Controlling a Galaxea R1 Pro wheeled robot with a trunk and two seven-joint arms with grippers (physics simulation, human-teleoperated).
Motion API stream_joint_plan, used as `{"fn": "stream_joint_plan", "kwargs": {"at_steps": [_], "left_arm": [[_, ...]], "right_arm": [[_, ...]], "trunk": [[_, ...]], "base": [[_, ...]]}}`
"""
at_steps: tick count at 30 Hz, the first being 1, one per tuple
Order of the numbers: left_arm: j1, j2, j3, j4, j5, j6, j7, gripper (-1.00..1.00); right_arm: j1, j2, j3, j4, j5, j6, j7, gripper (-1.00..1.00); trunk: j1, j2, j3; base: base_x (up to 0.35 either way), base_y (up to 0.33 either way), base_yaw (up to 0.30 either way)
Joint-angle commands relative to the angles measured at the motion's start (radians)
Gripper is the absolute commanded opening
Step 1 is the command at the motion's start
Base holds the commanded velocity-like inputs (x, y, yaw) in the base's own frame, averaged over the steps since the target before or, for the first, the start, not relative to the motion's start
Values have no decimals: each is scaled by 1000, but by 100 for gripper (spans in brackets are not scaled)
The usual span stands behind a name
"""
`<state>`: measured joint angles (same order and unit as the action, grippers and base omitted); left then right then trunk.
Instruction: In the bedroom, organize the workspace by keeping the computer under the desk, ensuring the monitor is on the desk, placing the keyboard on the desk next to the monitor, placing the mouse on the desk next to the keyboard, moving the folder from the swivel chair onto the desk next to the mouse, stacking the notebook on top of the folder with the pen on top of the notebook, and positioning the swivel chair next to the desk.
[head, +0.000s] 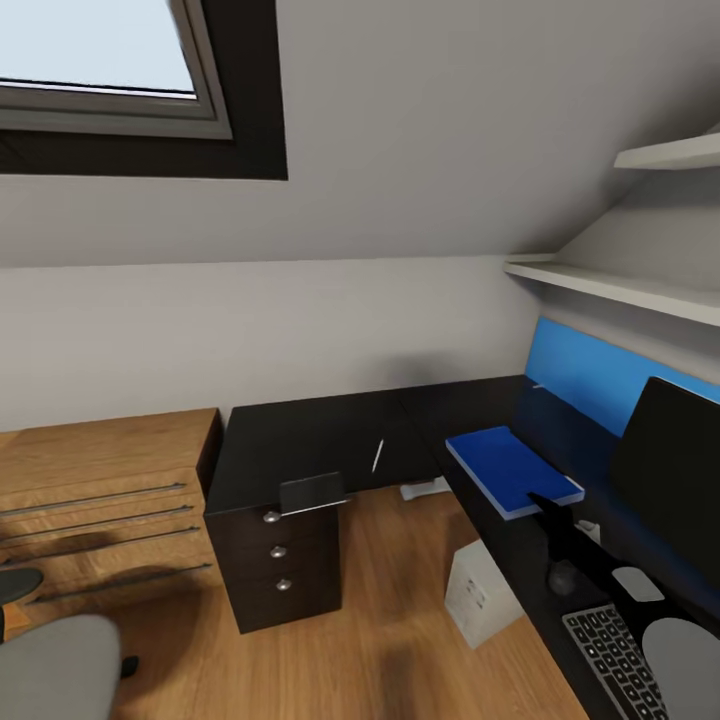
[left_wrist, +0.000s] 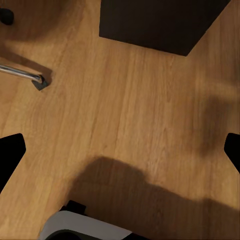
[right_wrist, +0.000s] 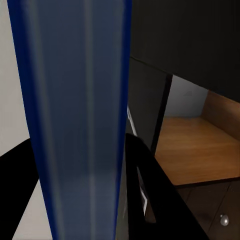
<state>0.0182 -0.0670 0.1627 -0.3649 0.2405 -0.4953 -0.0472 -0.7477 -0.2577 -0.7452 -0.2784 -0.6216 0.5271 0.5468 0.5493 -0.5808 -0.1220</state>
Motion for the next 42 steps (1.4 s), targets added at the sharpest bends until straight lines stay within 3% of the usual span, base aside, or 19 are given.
{"fn": "stream_joint_plan", "kwargs": {"at_steps": [1,17,42], "left_arm": [[0,0,1,-2,8,0,-5,100],[0,0,1,-2,8,0,-5,100],[0,-3,4,-7,11,-2,-4,100]], "right_arm": [[-1,0,-5,1,-4,8,-1,-100],[-1,-3,-15,22,-5,14,-77,-100],[-1,-3,-23,22,-6,11,-94,-100]], "trunk": [[0,-1,-2],[0,-1,-2],[0,-1,-2]], "base": [[34,-23,0],[5,-4,0],[0,-52,0]]}}
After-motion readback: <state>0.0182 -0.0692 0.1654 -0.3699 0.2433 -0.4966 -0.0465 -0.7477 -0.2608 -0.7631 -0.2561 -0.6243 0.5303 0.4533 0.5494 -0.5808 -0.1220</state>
